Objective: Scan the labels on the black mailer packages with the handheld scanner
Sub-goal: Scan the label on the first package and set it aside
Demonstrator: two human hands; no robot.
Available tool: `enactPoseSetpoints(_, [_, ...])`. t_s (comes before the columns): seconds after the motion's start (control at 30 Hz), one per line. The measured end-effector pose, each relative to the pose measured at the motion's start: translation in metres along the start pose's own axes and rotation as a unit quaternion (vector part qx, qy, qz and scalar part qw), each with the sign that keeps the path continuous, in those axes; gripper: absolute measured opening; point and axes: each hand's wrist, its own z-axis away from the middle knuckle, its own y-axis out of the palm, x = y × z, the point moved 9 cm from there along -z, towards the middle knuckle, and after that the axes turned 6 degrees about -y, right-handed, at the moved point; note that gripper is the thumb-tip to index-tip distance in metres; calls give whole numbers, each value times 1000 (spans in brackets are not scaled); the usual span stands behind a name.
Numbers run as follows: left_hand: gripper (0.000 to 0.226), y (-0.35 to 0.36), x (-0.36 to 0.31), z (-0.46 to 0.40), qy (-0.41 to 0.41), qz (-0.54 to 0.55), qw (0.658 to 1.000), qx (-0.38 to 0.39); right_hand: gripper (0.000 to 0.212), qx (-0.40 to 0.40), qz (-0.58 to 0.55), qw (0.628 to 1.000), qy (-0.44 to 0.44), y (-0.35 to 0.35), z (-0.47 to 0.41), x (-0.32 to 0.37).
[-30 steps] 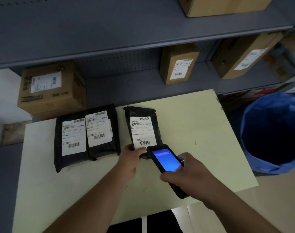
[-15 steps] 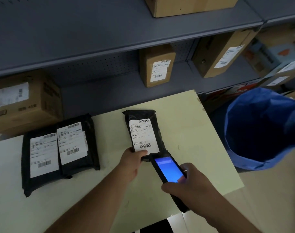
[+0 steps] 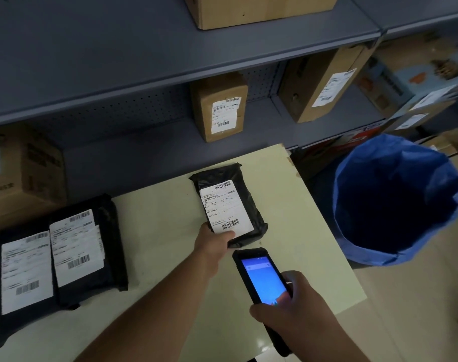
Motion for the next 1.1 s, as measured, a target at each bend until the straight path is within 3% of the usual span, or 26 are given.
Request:
enactPoseSetpoints(0.43, [32,41,-11,-9,11,-29,999,-11,68,-27,9,999,14,-13,-9,-18])
enactPoseSetpoints(0.63, [35,49,-6,-9,-20,12,998,52,69,-23,12,1000,17,-9,-7,-16])
enactPoseSetpoints(0.87, [65,10,-1,8,-29,-35,998,50,71,-2,27,1000,4,12,-2,0])
enactPoseSetpoints(1.1, [65,-42,4,25,-42,-47,997,37,60,28,53,998,-12,47,12,24])
